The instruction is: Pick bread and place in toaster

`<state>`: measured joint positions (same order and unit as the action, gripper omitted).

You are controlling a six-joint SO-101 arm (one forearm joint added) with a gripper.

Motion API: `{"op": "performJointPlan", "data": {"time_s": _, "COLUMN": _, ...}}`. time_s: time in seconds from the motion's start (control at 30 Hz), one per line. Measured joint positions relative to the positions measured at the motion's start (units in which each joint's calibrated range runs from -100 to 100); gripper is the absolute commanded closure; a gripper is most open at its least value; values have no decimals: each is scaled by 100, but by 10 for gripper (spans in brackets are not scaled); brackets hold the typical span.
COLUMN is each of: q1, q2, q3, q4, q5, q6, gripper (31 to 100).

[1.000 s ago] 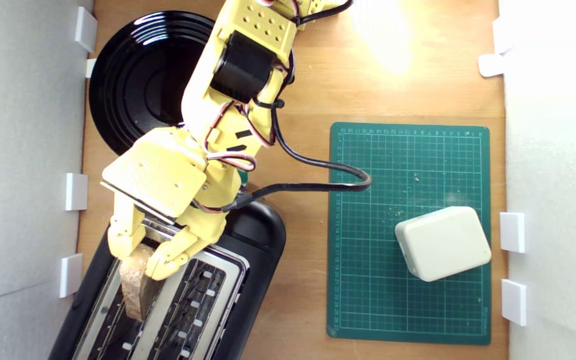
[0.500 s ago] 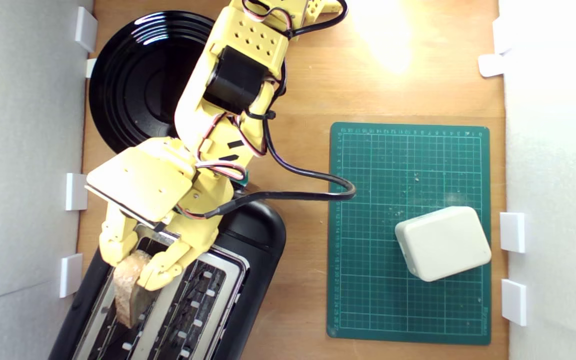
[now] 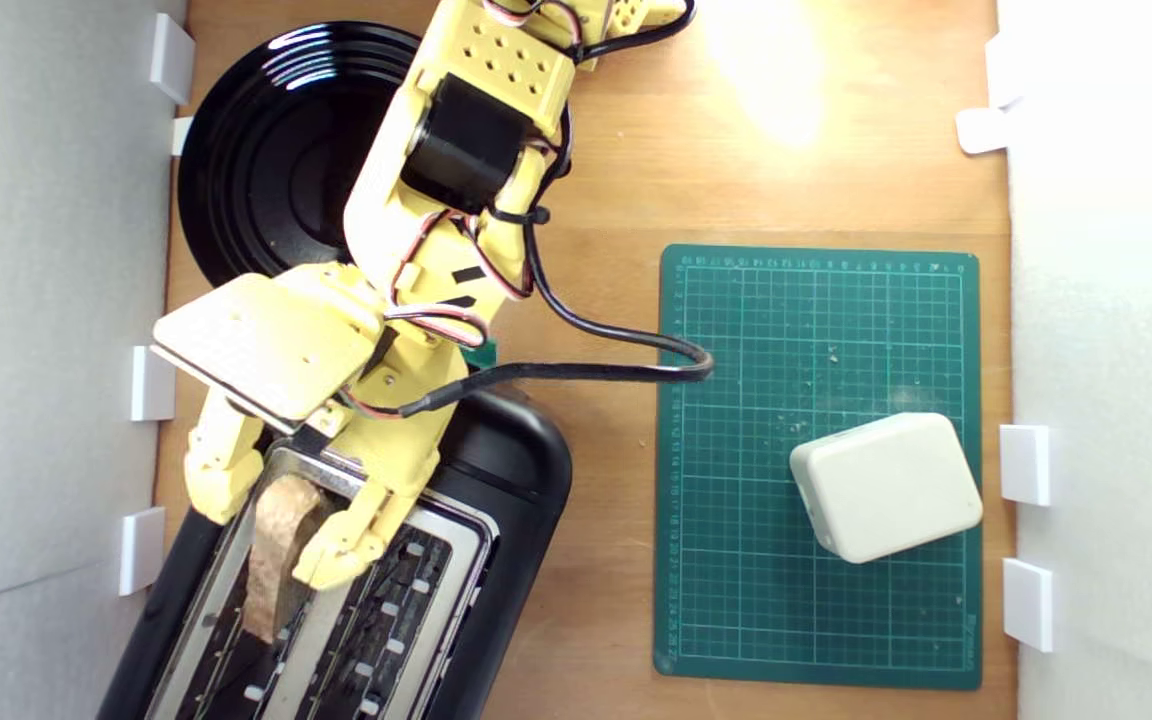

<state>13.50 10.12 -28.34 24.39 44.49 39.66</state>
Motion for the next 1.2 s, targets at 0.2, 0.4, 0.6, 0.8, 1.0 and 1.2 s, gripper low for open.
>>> {"op": "performJointPlan", "data": {"time_s": 0.2, "q1": -119, "q2": -470, "q3": 0, "q4": -426, "q5": 0, "q6": 93, "gripper": 513}}
{"op": "performJointPlan", "data": {"time_s": 0.4, "q1": -101, "q2": -1159, "q3": 0, "q4": -862, "q5": 8, "q6": 155, "gripper": 520}}
{"op": "performJointPlan", "data": {"time_s": 0.6, "q1": -165, "q2": -2167, "q3": 0, "q4": -2061, "q5": 8, "q6": -186, "gripper": 521}}
{"op": "performJointPlan", "data": {"time_s": 0.8, "q1": -897, "q2": -2764, "q3": 0, "q4": -2212, "q5": 8, "q6": -1304, "gripper": 521}}
{"op": "performJointPlan", "data": {"time_s": 1.0, "q1": -1565, "q2": -3209, "q3": 102, "q4": -2221, "q5": 8, "q6": -2365, "gripper": 521}}
{"op": "performJointPlan", "data": {"time_s": 1.2, "q1": -2426, "q2": -3839, "q3": 989, "q4": -2221, "q5": 8, "q6": -3208, "gripper": 521}}
